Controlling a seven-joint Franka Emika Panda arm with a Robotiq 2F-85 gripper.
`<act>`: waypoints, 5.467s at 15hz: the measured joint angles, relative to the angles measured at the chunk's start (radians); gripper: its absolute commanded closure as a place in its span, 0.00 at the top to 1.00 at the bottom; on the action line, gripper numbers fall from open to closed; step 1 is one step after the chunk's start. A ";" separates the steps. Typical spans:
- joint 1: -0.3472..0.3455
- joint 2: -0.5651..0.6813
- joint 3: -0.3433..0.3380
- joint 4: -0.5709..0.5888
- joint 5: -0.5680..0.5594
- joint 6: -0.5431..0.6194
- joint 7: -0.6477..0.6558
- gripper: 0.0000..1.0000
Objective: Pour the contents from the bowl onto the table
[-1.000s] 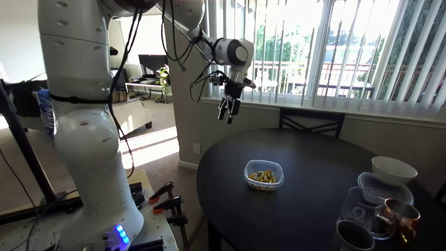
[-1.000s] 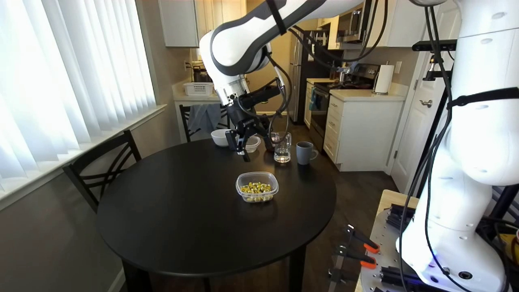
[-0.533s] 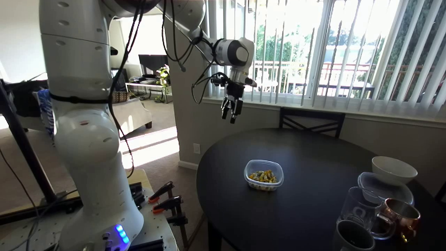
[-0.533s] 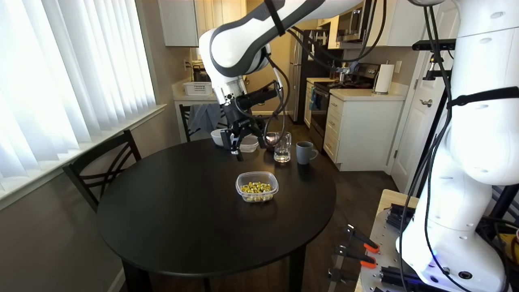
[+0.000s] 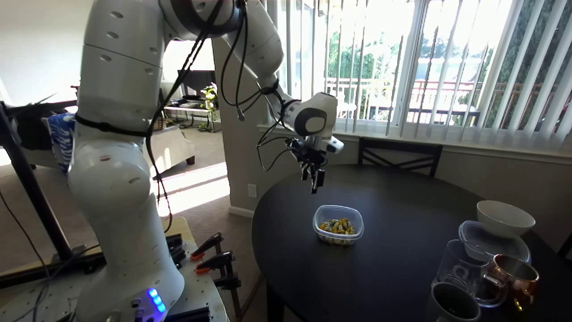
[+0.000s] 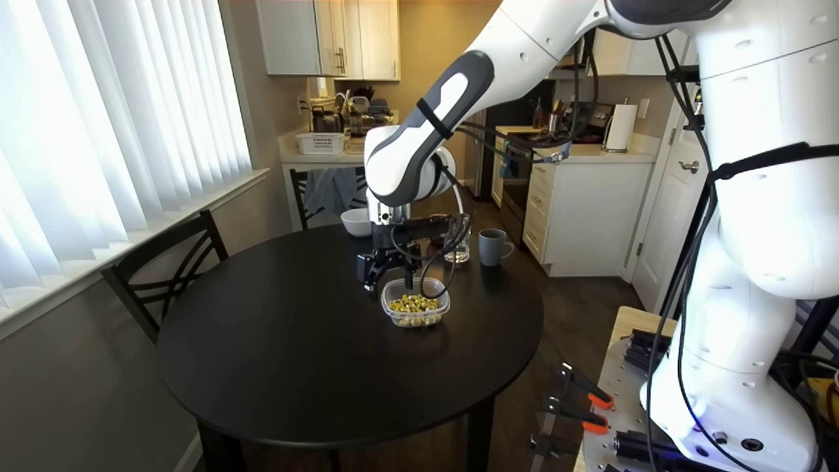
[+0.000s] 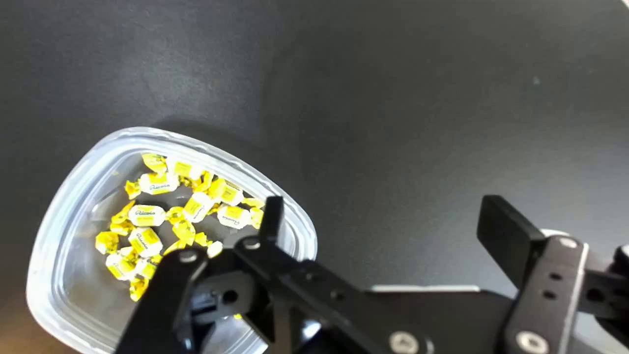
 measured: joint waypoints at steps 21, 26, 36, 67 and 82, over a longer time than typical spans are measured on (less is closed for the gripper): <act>0.148 0.309 -0.201 0.215 -0.016 0.149 0.319 0.41; 0.157 0.331 -0.214 0.236 -0.044 0.133 0.341 0.08; 0.226 0.292 -0.269 0.237 -0.160 0.136 0.476 0.01; -1.113 0.396 1.075 0.152 0.279 0.041 -0.859 0.01; -0.744 0.575 0.618 0.634 0.507 -1.003 -0.862 0.01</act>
